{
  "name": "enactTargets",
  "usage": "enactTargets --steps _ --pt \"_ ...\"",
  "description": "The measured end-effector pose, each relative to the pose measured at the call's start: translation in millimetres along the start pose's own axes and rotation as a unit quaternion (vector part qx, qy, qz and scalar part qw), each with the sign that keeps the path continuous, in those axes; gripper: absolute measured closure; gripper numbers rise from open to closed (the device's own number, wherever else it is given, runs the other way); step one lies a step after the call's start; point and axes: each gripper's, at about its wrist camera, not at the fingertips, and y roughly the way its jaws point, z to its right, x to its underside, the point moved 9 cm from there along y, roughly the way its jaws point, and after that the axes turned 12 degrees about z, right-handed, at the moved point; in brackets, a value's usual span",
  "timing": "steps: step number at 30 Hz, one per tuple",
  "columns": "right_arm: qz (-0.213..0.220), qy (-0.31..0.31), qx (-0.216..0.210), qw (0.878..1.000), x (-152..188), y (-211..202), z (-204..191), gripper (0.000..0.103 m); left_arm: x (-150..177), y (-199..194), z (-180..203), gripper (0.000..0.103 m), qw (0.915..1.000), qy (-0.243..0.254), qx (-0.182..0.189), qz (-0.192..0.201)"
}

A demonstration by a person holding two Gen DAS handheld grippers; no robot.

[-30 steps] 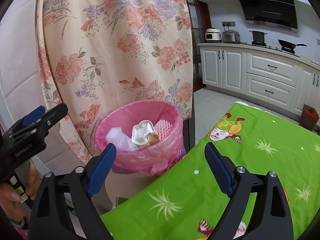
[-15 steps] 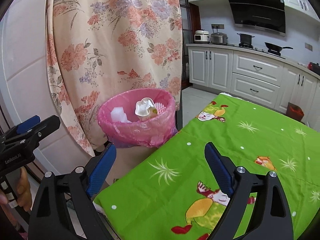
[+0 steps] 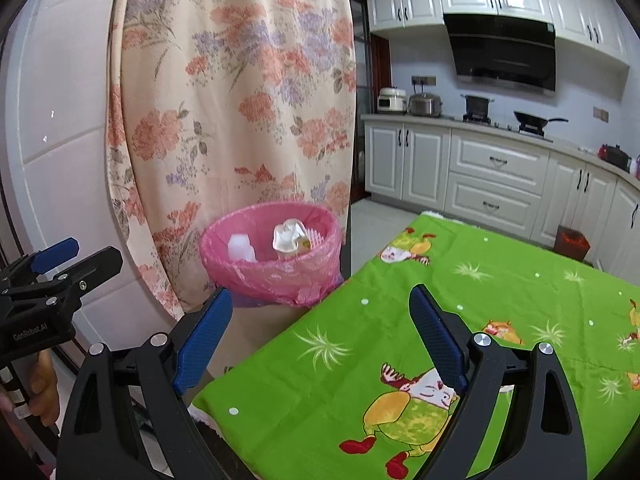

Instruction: Collect trash

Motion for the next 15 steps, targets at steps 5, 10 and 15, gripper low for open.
enactTargets --steps 5,10,15 --pt "0.023 0.009 -0.008 1.000 -5.4 -7.0 -1.7 0.019 -1.1 -4.1 5.5 0.005 0.9999 0.009 -0.001 0.012" --pt "0.035 0.012 -0.010 0.999 -9.9 -10.3 -1.9 0.019 1.8 -6.7 7.6 0.005 0.9996 0.013 -0.001 0.025" --pt "0.029 0.012 -0.011 0.999 -6.2 -8.5 -3.6 0.019 3.2 -6.6 4.0 0.005 0.9994 0.010 0.001 0.033"
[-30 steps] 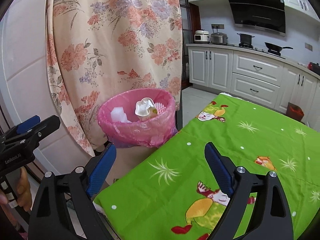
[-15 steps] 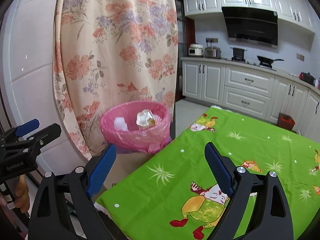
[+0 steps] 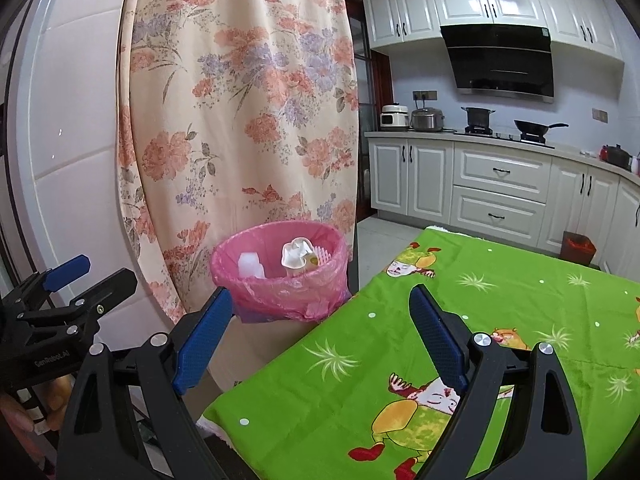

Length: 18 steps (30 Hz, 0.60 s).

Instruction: Collect trash

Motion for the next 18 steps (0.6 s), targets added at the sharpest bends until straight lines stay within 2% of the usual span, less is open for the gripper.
enactTargets --steps 18 --pt "0.017 -0.010 -0.005 1.000 2.0 -2.0 -7.0 0.019 4.4 0.6 -2.3 0.005 1.0000 0.005 -0.005 0.006"
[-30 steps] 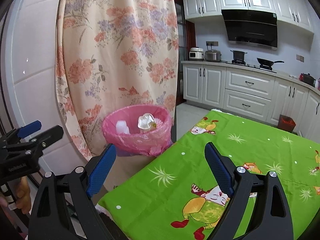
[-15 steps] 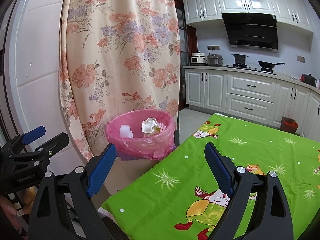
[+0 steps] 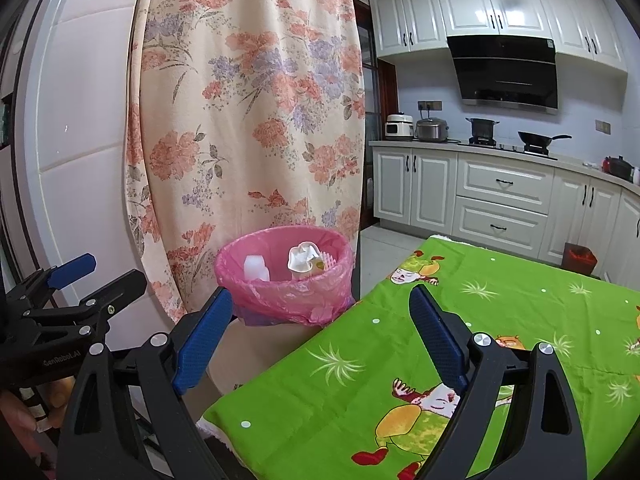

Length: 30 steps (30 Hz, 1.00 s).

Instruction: Collect trash

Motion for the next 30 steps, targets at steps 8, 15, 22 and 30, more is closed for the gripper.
enactTargets --steps 8,15,22,30 --pt "-0.001 -0.002 0.000 1.000 0.5 0.4 -0.2 0.019 0.8 0.6 0.4 0.005 1.0000 0.002 0.001 0.001" --pt "-0.001 -0.002 -0.001 1.000 1.1 0.1 -0.8 0.019 2.0 0.7 0.7 0.005 1.0000 0.005 0.000 0.001" --pt "0.001 -0.001 -0.001 1.000 1.4 -0.9 -1.5 0.019 2.1 1.3 1.0 0.005 1.0000 0.008 0.003 0.001" --pt "0.001 -0.001 -0.002 1.000 1.4 -1.4 -1.5 0.019 3.5 3.4 2.0 0.005 0.9999 0.006 0.008 -0.003"
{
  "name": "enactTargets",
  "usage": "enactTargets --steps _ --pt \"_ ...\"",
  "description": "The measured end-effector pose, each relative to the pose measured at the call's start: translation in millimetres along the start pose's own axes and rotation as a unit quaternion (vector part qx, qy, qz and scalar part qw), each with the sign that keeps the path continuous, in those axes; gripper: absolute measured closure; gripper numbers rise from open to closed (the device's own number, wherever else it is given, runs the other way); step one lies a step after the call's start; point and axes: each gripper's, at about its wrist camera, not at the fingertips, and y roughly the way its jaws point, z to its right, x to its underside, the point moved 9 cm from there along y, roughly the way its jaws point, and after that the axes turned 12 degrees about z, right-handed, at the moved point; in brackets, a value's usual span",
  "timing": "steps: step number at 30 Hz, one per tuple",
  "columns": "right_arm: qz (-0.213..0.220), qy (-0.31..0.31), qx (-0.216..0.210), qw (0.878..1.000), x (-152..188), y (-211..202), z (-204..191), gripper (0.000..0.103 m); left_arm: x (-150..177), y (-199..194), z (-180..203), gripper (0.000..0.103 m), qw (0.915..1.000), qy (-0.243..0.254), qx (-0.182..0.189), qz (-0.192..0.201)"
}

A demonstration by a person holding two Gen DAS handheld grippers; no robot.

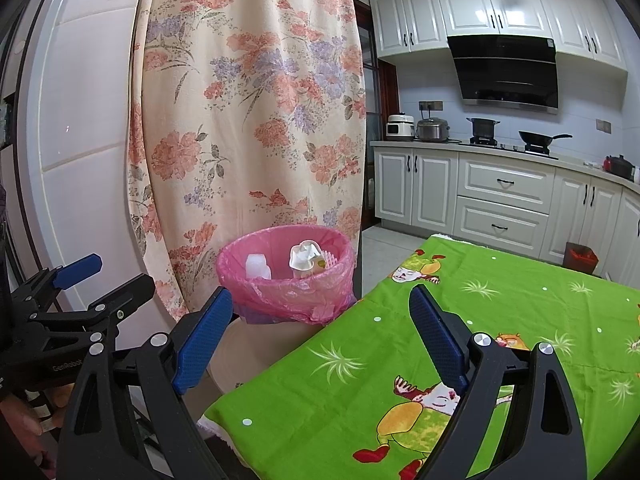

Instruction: Collect trash

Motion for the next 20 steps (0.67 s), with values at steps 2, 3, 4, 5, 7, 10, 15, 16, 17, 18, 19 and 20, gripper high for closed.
enactTargets --steps 2,3,4,5,7,10,15,16,17,18,19,20 --pt "0.000 0.000 -0.001 1.000 0.4 -0.2 -0.2 0.019 0.4 1.1 -0.1 0.005 1.0000 -0.006 0.002 -0.004" --pt "-0.001 0.000 -0.001 1.000 0.9 0.0 -0.5 0.019 1.0 2.5 -1.8 0.005 0.9999 -0.012 0.003 -0.007" --pt "-0.001 0.000 -0.001 1.000 1.4 -0.6 -0.7 0.019 1.8 3.6 -2.0 0.005 0.9998 -0.018 0.007 -0.010" --pt "-0.001 0.000 -0.001 1.000 1.7 -0.7 -1.0 0.019 2.9 4.8 -1.5 0.005 0.9996 -0.021 0.010 -0.013" --pt "-0.001 -0.001 -0.001 1.000 1.9 -0.3 -1.2 0.019 5.1 5.9 -3.5 0.005 0.9995 -0.026 0.009 -0.016" --pt "-0.001 0.000 -0.002 1.000 2.2 0.1 -1.9 0.019 5.6 5.7 -3.3 0.005 0.9998 -0.011 0.001 -0.014" --pt "-0.002 -0.002 -0.004 1.000 4.2 -1.1 -2.9 0.019 4.4 4.7 -0.9 0.005 0.9999 -0.007 0.001 -0.010" --pt "-0.001 -0.002 -0.004 1.000 4.0 -1.8 -2.8 0.019 4.2 4.4 0.3 0.005 0.9999 -0.005 0.003 -0.010" --pt "0.000 -0.003 -0.004 1.000 3.8 -2.3 -2.5 0.019 3.9 4.8 0.5 0.005 0.9999 -0.005 0.004 -0.010" --pt "0.001 -0.002 -0.003 1.000 3.5 -3.1 -2.1 0.019 3.4 5.1 0.3 0.005 0.9999 -0.005 0.003 -0.010" --pt "0.001 -0.001 -0.003 1.000 3.3 -3.7 -1.4 0.019 3.0 5.0 0.0 0.005 0.9999 -0.007 0.002 -0.010" --pt "0.002 0.000 -0.002 1.000 2.8 -3.9 -0.8 0.019 2.5 4.6 0.0 0.005 0.9999 -0.009 0.002 -0.009"
